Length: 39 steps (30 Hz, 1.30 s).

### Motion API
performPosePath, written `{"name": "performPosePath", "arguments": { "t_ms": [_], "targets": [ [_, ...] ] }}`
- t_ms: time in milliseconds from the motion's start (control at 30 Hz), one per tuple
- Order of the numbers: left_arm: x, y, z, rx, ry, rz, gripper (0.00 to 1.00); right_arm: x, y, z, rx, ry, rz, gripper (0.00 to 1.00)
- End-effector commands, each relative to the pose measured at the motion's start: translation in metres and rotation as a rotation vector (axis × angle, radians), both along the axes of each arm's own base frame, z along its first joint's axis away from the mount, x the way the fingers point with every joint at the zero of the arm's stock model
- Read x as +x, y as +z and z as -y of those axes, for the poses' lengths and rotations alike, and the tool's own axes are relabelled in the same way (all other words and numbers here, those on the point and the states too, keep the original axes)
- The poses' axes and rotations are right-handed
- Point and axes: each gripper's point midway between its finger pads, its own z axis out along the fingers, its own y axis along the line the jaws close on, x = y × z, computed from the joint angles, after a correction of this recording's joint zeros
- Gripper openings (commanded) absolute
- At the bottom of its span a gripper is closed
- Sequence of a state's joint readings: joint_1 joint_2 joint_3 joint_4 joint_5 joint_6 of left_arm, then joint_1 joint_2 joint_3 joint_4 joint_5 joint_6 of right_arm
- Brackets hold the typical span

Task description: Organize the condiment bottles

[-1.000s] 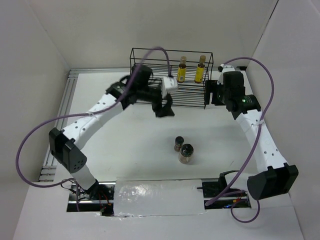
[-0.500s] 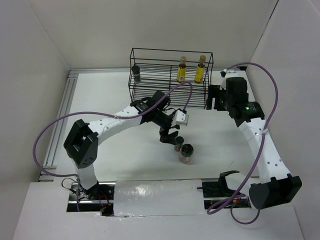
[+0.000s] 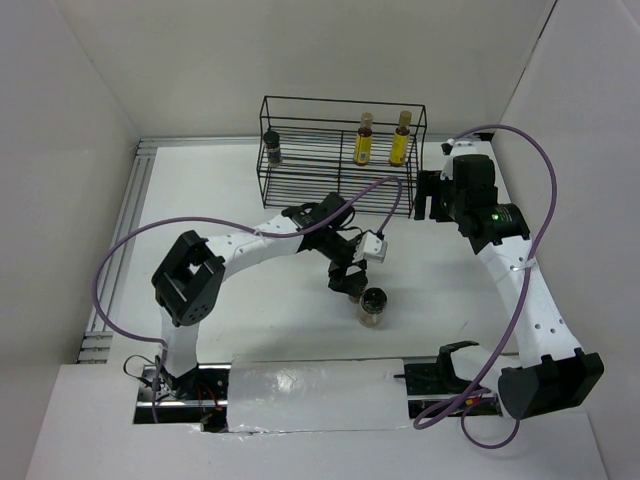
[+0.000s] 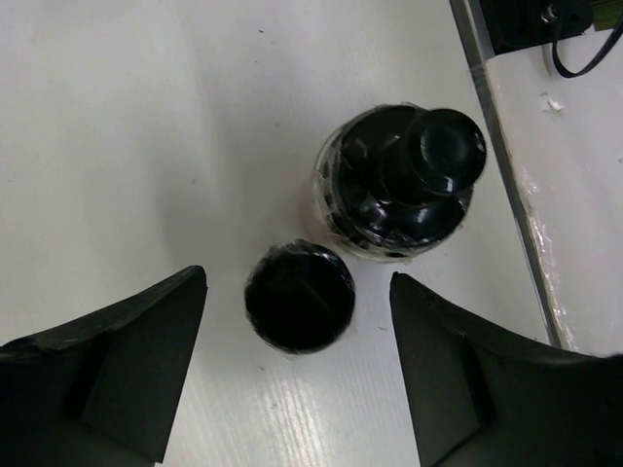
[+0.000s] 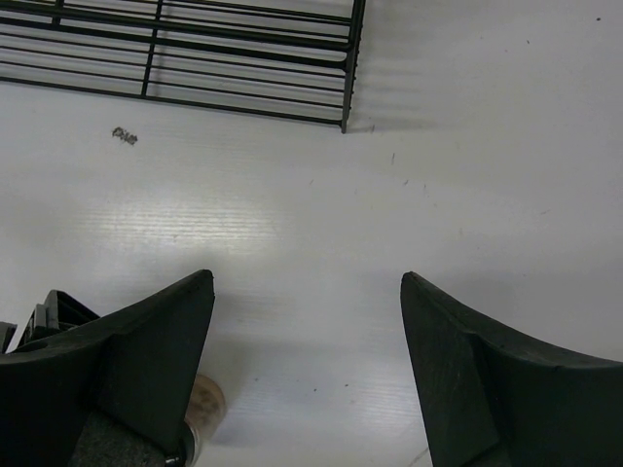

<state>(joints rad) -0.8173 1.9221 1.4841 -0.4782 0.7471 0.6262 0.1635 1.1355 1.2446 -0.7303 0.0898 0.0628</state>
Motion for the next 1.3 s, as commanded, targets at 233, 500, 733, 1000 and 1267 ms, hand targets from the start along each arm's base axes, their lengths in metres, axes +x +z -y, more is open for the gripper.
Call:
{"name": "performPosePath", "arguments": {
  "t_ms": [233, 500, 733, 1000, 1267],
  "targets": [
    [0.012, 0.007, 0.015, -0.033, 0.006, 0.046, 0.60, -0.004, 0.007, 0.008, -0.024, -0.014, 0.013, 0.84],
    [0.000, 0.007, 0.006, -0.054, -0.027, 0.059, 0.72, -0.002, 0.008, 0.009, -0.031, -0.020, 0.017, 0.84],
    [0.002, 0.010, 0.012, -0.038, -0.010, 0.016, 0.45, -0.001, 0.015, 0.010, -0.029, -0.027, 0.027, 0.84],
    [0.032, 0.056, 0.012, -0.048, 0.221, 0.008, 0.00, -0.002, 0.010, 0.010, -0.022, -0.032, 0.023, 0.84],
    [0.112, 0.142, -0.053, 0.031, 0.855, -0.109, 0.00, 0.004, 0.013, 0.010, 0.021, -0.077, 0.061, 0.85]
  ]
}}
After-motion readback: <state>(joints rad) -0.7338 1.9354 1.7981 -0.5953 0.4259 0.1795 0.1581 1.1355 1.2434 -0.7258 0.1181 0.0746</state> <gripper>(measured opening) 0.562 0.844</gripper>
